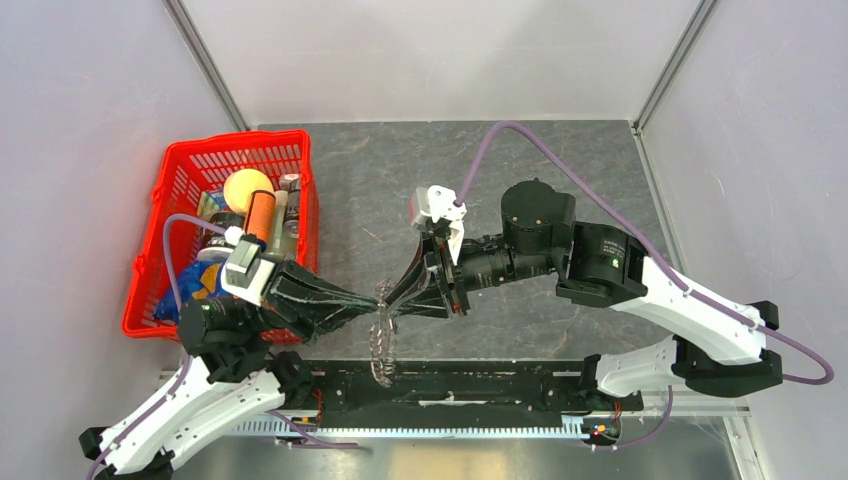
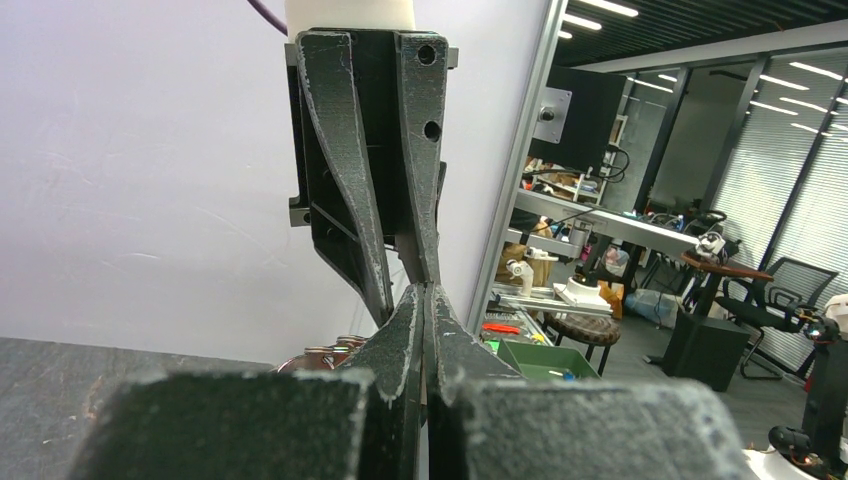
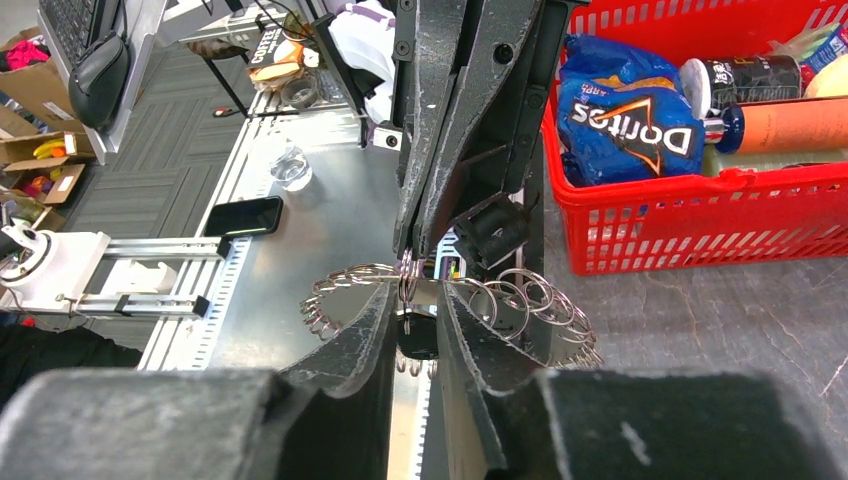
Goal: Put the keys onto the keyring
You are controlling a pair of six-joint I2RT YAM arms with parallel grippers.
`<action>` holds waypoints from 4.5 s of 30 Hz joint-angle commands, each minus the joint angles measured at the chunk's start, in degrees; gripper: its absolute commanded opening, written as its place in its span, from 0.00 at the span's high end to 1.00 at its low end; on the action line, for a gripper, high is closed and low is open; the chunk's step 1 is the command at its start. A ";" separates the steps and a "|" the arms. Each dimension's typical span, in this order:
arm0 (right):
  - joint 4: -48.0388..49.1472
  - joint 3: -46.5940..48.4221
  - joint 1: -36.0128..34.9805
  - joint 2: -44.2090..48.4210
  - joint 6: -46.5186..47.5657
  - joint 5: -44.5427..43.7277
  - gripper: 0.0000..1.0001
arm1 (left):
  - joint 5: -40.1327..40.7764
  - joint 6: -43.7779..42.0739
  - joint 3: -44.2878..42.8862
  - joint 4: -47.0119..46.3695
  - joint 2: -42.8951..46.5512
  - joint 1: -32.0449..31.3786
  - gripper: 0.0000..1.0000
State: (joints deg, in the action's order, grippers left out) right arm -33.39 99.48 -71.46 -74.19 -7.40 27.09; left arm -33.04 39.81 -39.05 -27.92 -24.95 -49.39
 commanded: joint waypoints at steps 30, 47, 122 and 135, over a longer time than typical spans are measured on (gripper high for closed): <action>-21.85 11.36 0.25 -5.30 -0.19 8.02 1.00 | -6.25 0.97 -11.69 32.88 0.47 -0.18 0.55; -21.00 9.54 2.86 -9.14 -3.58 14.61 1.00 | -14.28 1.11 -9.64 34.30 -3.87 -0.23 0.53; -9.66 0.65 3.18 -1.29 -4.68 6.03 0.63 | -5.56 -0.35 -7.45 22.51 -1.34 -0.21 0.98; -8.67 0.53 2.93 -1.92 -5.10 7.37 0.72 | -4.60 -0.35 -7.27 22.21 -1.35 -0.24 0.98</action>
State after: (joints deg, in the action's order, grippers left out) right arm -44.42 99.88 -68.40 -76.09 -12.25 33.21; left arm -39.05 38.39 -46.44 -1.91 -26.55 -49.39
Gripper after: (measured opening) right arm 0.305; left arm 0.029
